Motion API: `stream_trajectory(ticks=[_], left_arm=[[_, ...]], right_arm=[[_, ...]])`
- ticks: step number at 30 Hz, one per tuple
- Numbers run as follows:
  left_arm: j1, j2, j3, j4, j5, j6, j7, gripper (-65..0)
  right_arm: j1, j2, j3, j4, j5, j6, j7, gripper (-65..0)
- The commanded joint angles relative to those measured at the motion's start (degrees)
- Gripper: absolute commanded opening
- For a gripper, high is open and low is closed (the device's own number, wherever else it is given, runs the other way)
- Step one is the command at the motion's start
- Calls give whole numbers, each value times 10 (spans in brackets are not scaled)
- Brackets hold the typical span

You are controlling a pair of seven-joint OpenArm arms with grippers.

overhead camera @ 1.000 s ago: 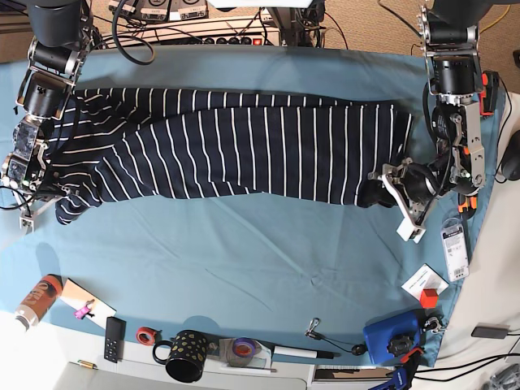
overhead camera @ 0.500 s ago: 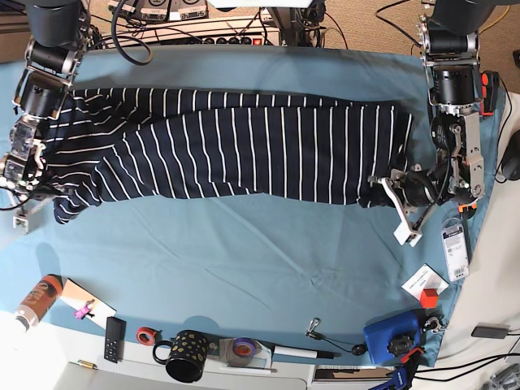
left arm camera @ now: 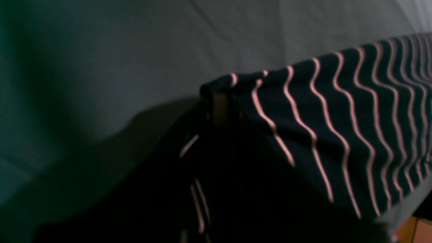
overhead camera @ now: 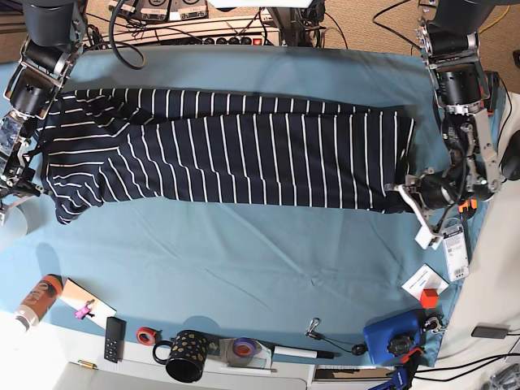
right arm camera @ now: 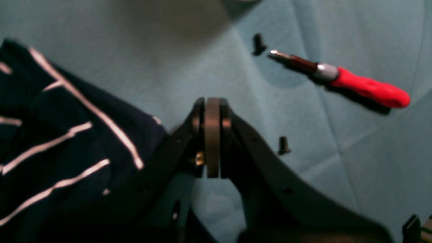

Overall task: Layout the t-shirt on the table in an organized manner, then fold the t-shirt properly
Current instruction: 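Grasp the shirt end with the left gripper and tuck it under, then release the shirt with both grippers and raise them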

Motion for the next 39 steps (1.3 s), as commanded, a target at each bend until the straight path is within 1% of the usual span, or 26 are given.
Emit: stream_trajectory(ticks=[1, 3, 5, 7, 8, 9, 10, 11, 12, 13, 15, 16, 17, 20, 24, 27, 30, 32, 36, 39], left_arm=[[-14, -8, -6, 9, -22, -8, -3, -650], [-14, -7, -6, 9, -41, -18, 6, -650], [-14, -7, -5, 9, -56, -18, 6, -650], [-14, -7, -5, 9, -62, -37, 6, -650], [-14, -7, -5, 9, -65, -45, 6, -607], [-14, -7, -5, 9, -68, -47, 6, -521], [-14, -7, -5, 9, -70, -45, 6, -438], [-14, -7, -5, 9, -71, -37, 6, -372], [-14, -8, -5, 9, -71, -24, 6, -334], [-14, -8, -5, 9, -71, -13, 6, -326], [-14, -8, -5, 9, -71, -12, 6, -327], [-14, -8, -5, 9, -74, -12, 6, -327], [-14, -8, -5, 9, -81, -12, 7, -327], [-15, -14, -5, 11, -124, -12, 21, -328], [-17, -24, -5, 40, -127, -10, 65, -328], [-17, -32, -5, 68, -127, -10, 80, -328], [-13, -43, -5, 76, -127, -9, 79, -328], [-7, -46, -5, 76, -124, 5, 81, -328], [8, -53, -5, 78, -125, 5, 110, -328], [29, -62, -5, 92, -124, 5, 108, -325]], right_arm=[[14, 16, 7, 9, 1, 0, 13, -650], [14, 16, 8, 9, 14, 1, 13, -650], [14, 14, 8, 9, 26, 2, 13, -650], [14, 13, 8, 9, 30, 2, 11, -650], [14, 12, 8, 9, 30, 3, 8, -650], [14, 12, 8, 9, 30, 9, 0, -650], [14, 12, 8, 9, 30, 24, -10, -650], [14, 13, 8, 9, 30, 43, -20, -650], [14, 12, 8, 9, 30, 60, -26, -650], [14, 12, 8, 9, 30, 77, -33, -631], [15, 13, 8, 9, 30, 103, -43, -554], [16, 13, 8, 9, 30, 106, -45, -526], [16, 13, 8, 9, 30, 105, -50, -516], [16, 22, 8, 11, 32, 104, -52, -516], [16, 43, 10, 30, 34, 100, -57, -516], [16, 57, 20, 57, 74, 103, -67, -516], [16, 59, 42, 92, 112, 120, -83, -516], [16, 59, 57, 110, 143, 137, -92, -516], [16, 59, 75, 124, 191, 153, -97, -516], [16, 56, 78, 124, 201, 159, -107, -516]])
